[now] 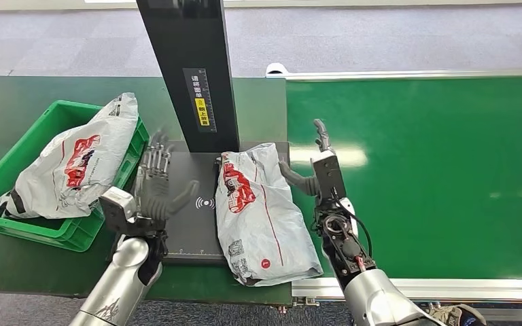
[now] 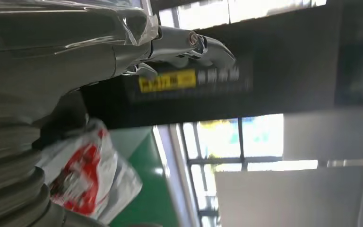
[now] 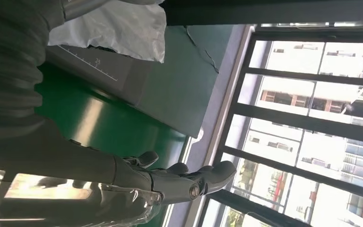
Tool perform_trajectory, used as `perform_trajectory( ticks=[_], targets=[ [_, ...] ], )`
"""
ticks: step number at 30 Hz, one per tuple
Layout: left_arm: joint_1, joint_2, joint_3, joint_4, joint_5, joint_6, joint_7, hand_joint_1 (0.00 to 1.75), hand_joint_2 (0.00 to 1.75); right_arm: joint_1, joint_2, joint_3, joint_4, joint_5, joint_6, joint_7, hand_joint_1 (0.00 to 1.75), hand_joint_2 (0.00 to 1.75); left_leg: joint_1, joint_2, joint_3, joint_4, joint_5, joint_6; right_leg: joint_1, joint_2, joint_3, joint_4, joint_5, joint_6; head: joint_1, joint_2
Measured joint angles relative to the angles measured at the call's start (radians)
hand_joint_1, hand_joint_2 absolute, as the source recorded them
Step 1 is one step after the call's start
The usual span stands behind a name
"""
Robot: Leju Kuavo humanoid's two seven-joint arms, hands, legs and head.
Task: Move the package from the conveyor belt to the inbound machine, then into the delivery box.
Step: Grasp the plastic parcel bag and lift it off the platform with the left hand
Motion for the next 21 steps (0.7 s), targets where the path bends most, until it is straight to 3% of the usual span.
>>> perform_trajectory(
  ticks=[9,16,21],
  targets=[
    [-0.004,0.025,-0.165,0.061,-0.28,-0.108,0.065,0.0,1.75,-0.007,-0.018,-0.001,-0.017,-0.082,0.016,0.015,0.0,1.75,0.0,0.0,0.0,0.0,0.0,0.0,0.0,0.0,0.0,0.0,0.0,0.0,0.0,0.0],
    [-0.06,0.016,-0.299,0.194,-0.602,0.032,0.316,0.0,1.75,-0.01,-0.016,0.022,-0.017,-0.081,0.006,0.032,0.0,1.75,0.0,0.0,0.0,0.0,0.0,0.0,0.0,0.0,0.0,0.0,0.0,0.0,0.0,0.0],
    [-0.1,0.0,-0.335,0.291,-0.671,0.064,0.366,0.0,1.75,-0.011,-0.016,0.035,-0.017,-0.083,0.002,0.045,0.0,1.75,0.0,0.0,0.0,0.0,0.0,0.0,0.0,0.0,0.0,0.0,0.0,0.0,0.0,0.0]
  ],
)
